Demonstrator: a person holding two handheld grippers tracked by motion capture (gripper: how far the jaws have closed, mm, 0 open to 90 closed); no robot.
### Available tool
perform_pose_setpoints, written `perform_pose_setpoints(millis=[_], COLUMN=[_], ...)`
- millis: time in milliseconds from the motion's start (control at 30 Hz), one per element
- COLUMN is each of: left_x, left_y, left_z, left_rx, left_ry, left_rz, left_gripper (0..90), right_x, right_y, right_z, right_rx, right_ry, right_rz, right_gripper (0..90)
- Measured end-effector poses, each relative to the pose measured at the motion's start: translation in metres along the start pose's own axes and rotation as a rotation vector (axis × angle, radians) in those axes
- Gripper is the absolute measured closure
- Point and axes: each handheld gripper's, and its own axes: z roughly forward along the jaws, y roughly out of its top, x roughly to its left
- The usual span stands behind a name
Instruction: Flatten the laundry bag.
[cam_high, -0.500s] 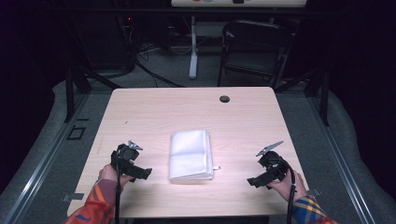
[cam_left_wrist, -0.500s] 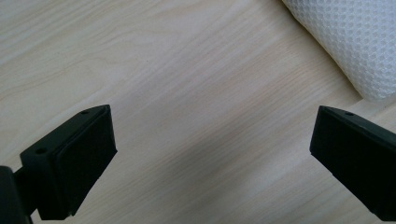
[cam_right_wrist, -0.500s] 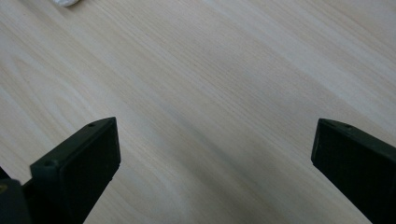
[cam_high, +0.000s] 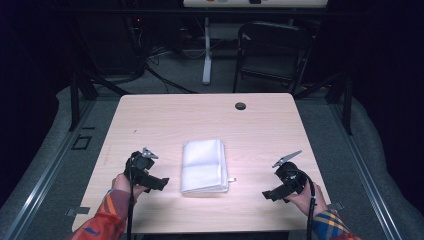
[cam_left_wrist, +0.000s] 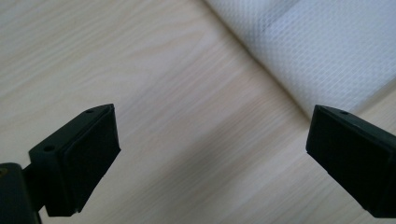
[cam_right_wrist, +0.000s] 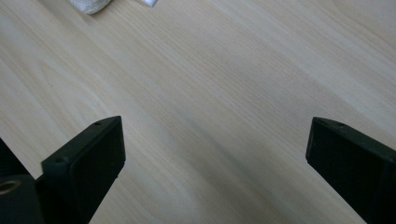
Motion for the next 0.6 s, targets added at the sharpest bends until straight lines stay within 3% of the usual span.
perform_pose_setpoints(millis=[133, 300, 600], left_x=[-0.008, -0.022, -0.034], left_y=[0.009, 0.016, 0.023], left_z=[0.003, 0.005, 0.013], left_rx=[-0.015, -0.032, -0.035], left_ry=[-0.015, -0.066, -0.11], left_rz=[0.035, 0.09, 0.135], left_gripper=[2.1, 0.0, 0.0], right_x=[-0.001, 0.001, 0.005], right_y=[0.0, 0.003, 0.006], right_z=[0.0, 0.001, 0.003], right_rx=[0.006, 0.003, 0.007], right_ry=[0.012, 0.014, 0.029], right_rz=[-0.001, -0.012, -0.013], right_gripper=[5.5, 6.7, 7.4])
